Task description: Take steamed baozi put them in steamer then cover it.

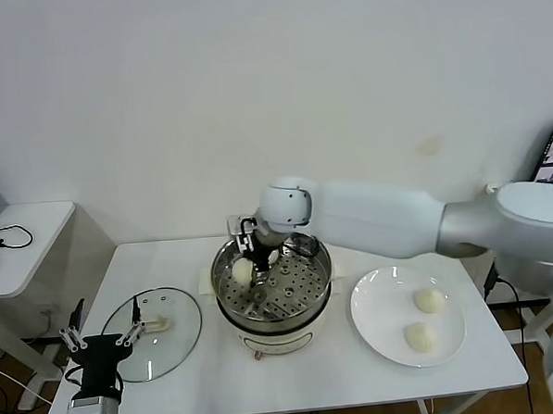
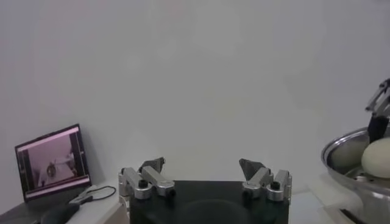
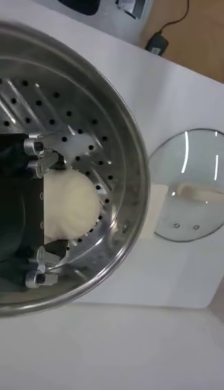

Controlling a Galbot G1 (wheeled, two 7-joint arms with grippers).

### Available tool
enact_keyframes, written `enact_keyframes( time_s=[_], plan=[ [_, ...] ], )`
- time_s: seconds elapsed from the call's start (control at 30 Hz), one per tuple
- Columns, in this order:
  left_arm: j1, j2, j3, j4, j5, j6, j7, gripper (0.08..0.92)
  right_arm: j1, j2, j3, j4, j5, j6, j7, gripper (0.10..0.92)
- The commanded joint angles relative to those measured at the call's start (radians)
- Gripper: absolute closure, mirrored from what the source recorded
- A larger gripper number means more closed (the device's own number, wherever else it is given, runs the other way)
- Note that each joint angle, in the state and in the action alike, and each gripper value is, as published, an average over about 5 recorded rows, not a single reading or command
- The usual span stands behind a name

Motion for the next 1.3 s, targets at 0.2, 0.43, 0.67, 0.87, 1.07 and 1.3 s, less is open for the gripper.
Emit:
enact_keyframes(
  time_s=[0.2, 0.43, 0.67, 0.87, 1.07, 1.3],
  plan=[
    [0.001, 0.0, -0.002, 0.002, -0.002, -0.001, -0.001, 0.177, -0.039, 0.057, 0.008, -0.076, -0.02, -0.004, 0.007, 0.317],
    [-0.001, -0.003, 0.001, 0.001, -0.002, -0.001, 0.0, 0.177, 0.045, -0.012, 0.009, -0.015, -0.023, 0.024, -0.085, 0.211],
    [0.0, -0.003, 0.003, -0.004, -0.002, -0.001, 0.0, 0.177, 0.177, -0.179, 0.002, 0.107, -0.029, 0.091, -0.188, 0.203],
    [-0.002, 0.002, 0.009, -0.009, -0.002, 0.001, 0.001, 0.177, 0.26, -0.413, -0.03, 0.263, -0.092, 0.167, -0.286, 0.203],
    [0.005, 0.006, 0.017, -0.012, -0.001, 0.001, 0.002, 0.177, 0.282, -0.659, -0.065, 0.404, -0.198, 0.24, -0.34, 0.203],
    [0.009, 0.005, 0.028, -0.013, 0.002, 0.0, 0.004, 0.177, 0.144, -0.903, -0.025, 0.501, -0.322, 0.288, -0.344, 0.203]
  ],
)
